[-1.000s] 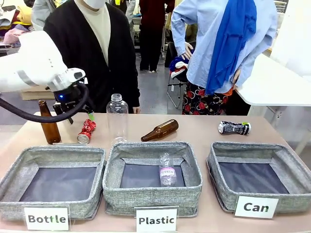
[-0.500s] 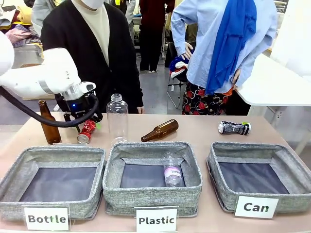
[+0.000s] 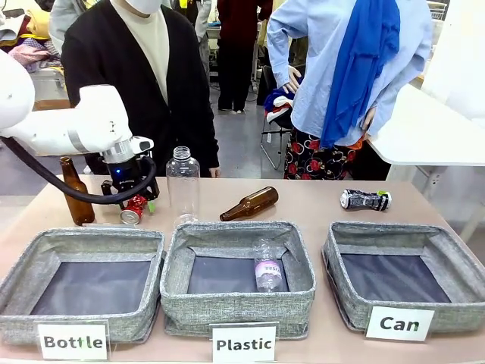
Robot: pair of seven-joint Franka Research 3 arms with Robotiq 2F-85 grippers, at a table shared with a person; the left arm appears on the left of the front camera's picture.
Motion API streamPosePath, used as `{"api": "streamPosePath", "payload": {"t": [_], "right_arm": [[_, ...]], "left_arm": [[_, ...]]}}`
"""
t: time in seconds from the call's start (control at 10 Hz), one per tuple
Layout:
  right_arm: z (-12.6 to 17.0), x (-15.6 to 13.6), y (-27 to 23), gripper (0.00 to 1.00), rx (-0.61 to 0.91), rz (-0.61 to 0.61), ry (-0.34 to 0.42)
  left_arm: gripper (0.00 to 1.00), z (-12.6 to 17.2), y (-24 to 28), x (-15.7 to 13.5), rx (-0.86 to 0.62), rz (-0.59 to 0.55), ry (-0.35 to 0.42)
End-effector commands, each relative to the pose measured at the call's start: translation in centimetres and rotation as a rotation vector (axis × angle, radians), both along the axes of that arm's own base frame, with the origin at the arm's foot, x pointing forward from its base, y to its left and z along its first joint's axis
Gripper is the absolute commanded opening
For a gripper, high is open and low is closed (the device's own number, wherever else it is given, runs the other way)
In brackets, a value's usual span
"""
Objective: Sort the can waste into the basket.
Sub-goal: Pick up the can waste from the table and place it in the right Fabric basket.
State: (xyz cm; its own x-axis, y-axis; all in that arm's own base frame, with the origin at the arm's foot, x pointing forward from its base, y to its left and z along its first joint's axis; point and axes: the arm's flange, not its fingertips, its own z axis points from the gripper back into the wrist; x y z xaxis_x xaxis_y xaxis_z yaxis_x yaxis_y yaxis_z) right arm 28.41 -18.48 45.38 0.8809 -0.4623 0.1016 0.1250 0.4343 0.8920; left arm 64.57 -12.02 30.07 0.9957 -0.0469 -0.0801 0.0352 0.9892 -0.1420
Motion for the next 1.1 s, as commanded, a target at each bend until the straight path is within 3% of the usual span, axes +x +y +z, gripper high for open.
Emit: {"api": "streamPosePath", "payload": {"t": [0.0,0.1,0.4,0.5,0.8,1.0], "right_arm": [[0.0,0.2,-0.1,1.0,0.01,0.005,-0.037],[0.0,0.2,-0.1,1.0,0.01,0.005,-0.037],[0.0,0.2,-0.1,1.0,0.01,0.005,-0.037],[0.0,0.2,-0.1,1.0,0.01,0.005,-0.037],[0.0,0.2,-0.1,1.0,0.01,0.005,-0.037],[0.0,0.2,-0.1,1.0,0.01,0.005,-0.037]], "left_arm": [[0.17,0.7,-0.4,0.4,0.029,0.012,0.005],[0.0,0.8,-0.4,0.5,0.035,0.006,0.003],[0.03,1.5,-0.4,-0.1,0.044,-0.003,0.008],[0.0,2.5,-0.3,-0.4,0.045,-0.008,-0.006],[0.0,9.8,0.9,-4.9,0.038,-0.044,-0.099],[0.0,15.7,2.1,-10.6,0.011,-0.146,-0.193]]}}
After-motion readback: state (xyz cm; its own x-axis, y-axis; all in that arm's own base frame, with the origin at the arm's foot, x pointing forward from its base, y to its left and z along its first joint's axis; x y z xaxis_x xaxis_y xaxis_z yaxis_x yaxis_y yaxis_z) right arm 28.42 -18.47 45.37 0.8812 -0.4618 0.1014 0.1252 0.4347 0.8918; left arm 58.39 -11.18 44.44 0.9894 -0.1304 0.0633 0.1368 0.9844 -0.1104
